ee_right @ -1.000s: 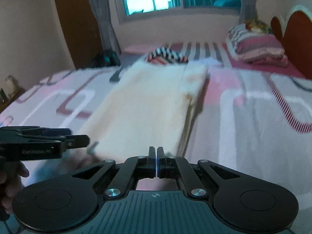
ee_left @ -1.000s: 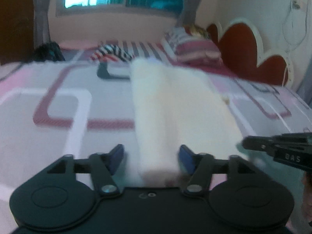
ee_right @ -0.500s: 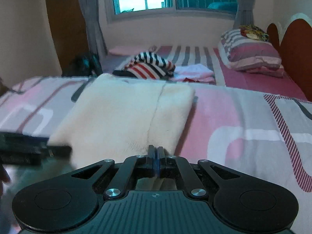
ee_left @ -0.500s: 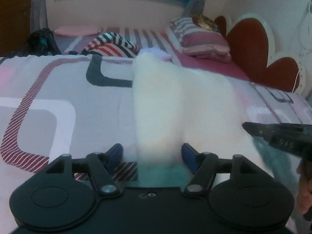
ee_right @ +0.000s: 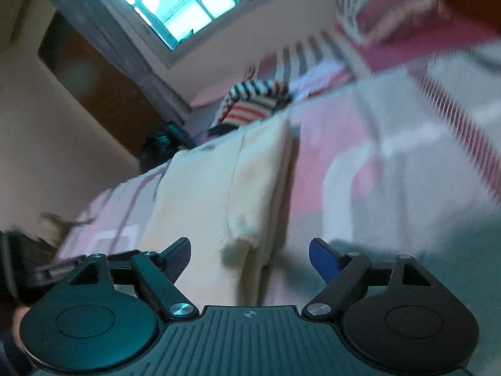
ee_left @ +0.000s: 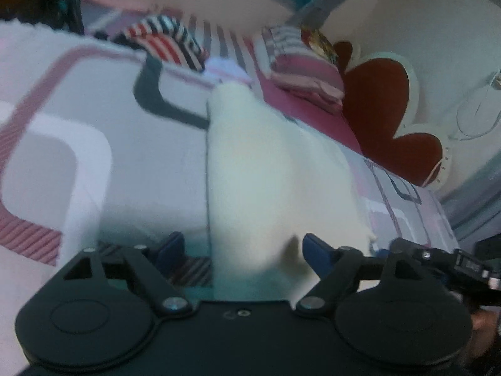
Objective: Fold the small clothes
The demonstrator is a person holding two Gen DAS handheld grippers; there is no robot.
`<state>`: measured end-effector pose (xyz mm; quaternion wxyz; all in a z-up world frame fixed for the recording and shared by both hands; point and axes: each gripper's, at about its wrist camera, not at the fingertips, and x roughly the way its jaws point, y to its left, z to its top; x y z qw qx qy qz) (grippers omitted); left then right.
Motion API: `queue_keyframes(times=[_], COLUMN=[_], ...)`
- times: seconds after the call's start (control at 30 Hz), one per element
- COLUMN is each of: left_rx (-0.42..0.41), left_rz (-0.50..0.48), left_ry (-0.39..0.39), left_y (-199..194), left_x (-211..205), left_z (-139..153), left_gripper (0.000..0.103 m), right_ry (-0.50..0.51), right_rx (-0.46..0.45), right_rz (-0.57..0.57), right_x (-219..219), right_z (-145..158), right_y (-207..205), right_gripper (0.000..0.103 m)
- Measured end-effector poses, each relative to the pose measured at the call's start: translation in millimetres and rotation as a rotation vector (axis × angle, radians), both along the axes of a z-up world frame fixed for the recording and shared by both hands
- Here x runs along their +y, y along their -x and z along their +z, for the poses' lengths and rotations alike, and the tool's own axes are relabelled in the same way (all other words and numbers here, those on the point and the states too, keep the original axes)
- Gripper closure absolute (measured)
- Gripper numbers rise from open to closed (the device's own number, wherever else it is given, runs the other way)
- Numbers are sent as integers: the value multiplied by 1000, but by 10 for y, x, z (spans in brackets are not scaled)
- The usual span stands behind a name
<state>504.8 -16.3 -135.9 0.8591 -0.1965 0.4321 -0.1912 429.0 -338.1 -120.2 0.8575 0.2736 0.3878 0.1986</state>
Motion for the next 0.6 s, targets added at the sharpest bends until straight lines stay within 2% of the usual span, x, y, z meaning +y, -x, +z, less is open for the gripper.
queue_keyframes(times=[0.1, 0.23, 0.3, 0.43, 0.5, 0.6], left_rx=[1, 12, 14, 18, 16, 1], left_rz=[-11, -27, -28, -34, -39, -52], left_ry=[-9, -17, -31, -25, -35, -102], left_y=[-53, -143, -198, -239, -247, -256], left_x=[-5, -41, -60, -93, -127, -247], left_z=[-29, -37, -42, -38, -43, -16], left_gripper=[24, 28, 33, 35, 34, 35], right_ry=[-40, -106, -110, -95, -89, -84], right_rx=[45, 48, 51, 44, 33, 22], right_rz=[10, 19, 35, 81, 91, 92], right_x=[-56, -129, -116, 62, 140, 188], right_z=[-116, -149, -142, -148, -168, -204], right_y=[-110, -206, -249, -344, -341, -343], right_gripper=[20, 20, 20, 21, 25, 32])
